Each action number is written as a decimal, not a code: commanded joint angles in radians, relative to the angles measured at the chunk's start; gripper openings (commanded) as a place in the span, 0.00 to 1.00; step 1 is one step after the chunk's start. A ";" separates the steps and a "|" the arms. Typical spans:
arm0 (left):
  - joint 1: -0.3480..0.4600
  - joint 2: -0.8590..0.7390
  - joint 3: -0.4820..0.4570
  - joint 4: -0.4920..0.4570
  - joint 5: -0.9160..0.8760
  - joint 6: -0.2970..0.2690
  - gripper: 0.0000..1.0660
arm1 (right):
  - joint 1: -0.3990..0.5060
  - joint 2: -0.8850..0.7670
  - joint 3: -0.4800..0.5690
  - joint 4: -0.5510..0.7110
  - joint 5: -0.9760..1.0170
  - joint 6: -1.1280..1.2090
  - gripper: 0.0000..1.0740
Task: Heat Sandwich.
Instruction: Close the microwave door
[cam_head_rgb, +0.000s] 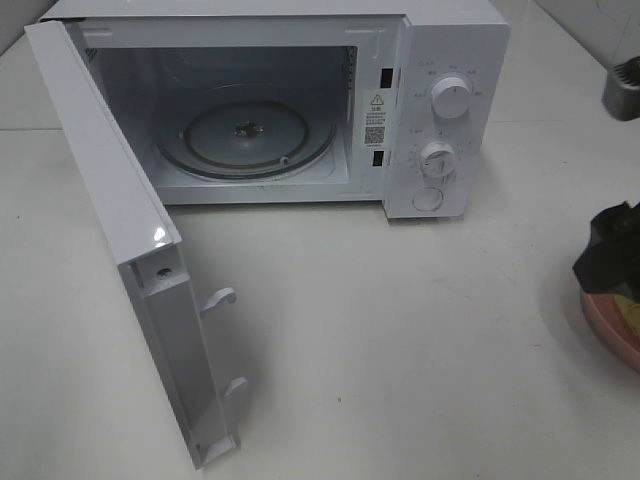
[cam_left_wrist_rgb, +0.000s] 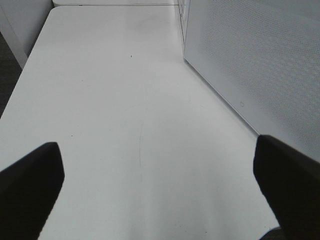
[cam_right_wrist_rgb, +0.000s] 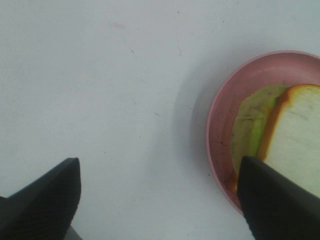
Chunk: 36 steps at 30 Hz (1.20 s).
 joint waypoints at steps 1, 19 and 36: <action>0.001 -0.029 0.002 -0.006 -0.011 0.000 0.92 | -0.006 -0.095 -0.003 0.006 0.046 -0.013 0.75; 0.001 -0.029 0.002 -0.006 -0.011 0.000 0.92 | -0.006 -0.426 -0.003 0.057 0.258 -0.013 0.71; 0.001 -0.029 0.002 -0.006 -0.011 0.000 0.92 | -0.147 -0.684 0.052 0.095 0.349 -0.076 0.71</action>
